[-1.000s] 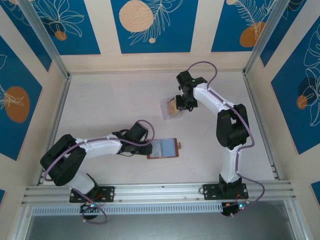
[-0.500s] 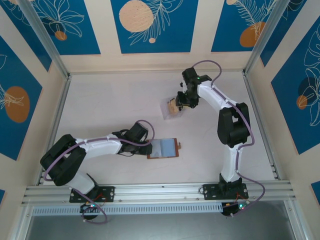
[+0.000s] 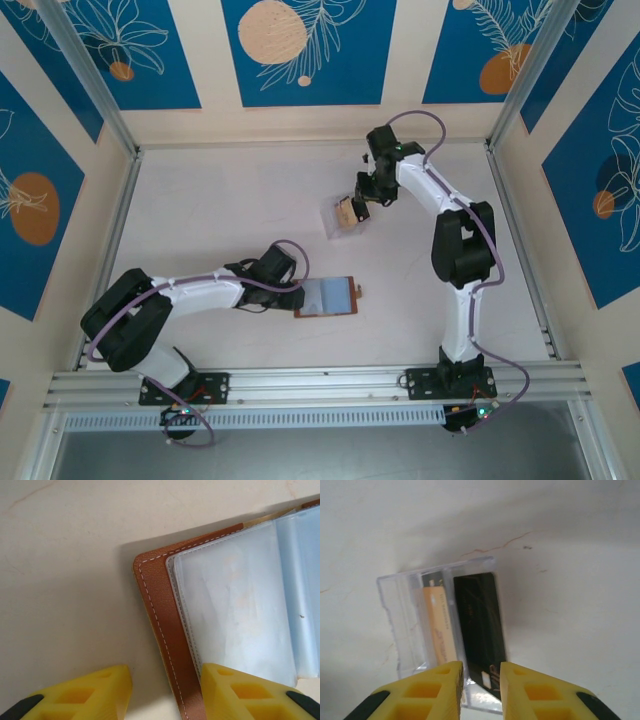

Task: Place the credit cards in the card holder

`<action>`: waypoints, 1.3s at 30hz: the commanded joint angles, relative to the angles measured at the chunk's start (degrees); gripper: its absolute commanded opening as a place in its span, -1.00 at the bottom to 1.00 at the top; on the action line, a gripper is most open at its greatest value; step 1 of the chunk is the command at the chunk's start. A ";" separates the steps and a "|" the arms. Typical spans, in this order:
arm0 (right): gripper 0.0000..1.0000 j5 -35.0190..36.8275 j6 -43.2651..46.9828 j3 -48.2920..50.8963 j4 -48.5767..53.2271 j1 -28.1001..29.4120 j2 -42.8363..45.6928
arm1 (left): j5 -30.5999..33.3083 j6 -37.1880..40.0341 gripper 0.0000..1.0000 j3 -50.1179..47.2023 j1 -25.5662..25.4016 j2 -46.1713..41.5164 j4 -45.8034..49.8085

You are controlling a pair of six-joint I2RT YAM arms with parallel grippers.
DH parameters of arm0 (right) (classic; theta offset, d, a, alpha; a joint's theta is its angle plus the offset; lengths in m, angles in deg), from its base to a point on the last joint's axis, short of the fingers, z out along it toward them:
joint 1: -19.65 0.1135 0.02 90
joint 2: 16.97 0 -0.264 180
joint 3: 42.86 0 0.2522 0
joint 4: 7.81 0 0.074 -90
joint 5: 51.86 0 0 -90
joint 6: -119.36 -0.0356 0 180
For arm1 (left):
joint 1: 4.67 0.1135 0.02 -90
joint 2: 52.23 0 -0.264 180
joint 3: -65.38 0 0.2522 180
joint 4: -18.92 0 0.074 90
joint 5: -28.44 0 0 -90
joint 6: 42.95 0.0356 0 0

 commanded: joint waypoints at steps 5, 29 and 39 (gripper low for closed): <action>-0.33 9.10 1.87 -4.32 3.32 2.52 -4.71 | 0.52 0.97 -0.12 0.89 -0.43 -1.05 4.78; -0.73 1.84 -1.16 8.94 -2.99 7.48 -0.26 | -8.86 5.71 0.02 17.91 12.77 -3.40 12.18; -0.84 -1.66 -6.11 13.94 -5.73 12.30 2.62 | -12.32 6.08 -0.09 26.97 13.39 4.43 11.98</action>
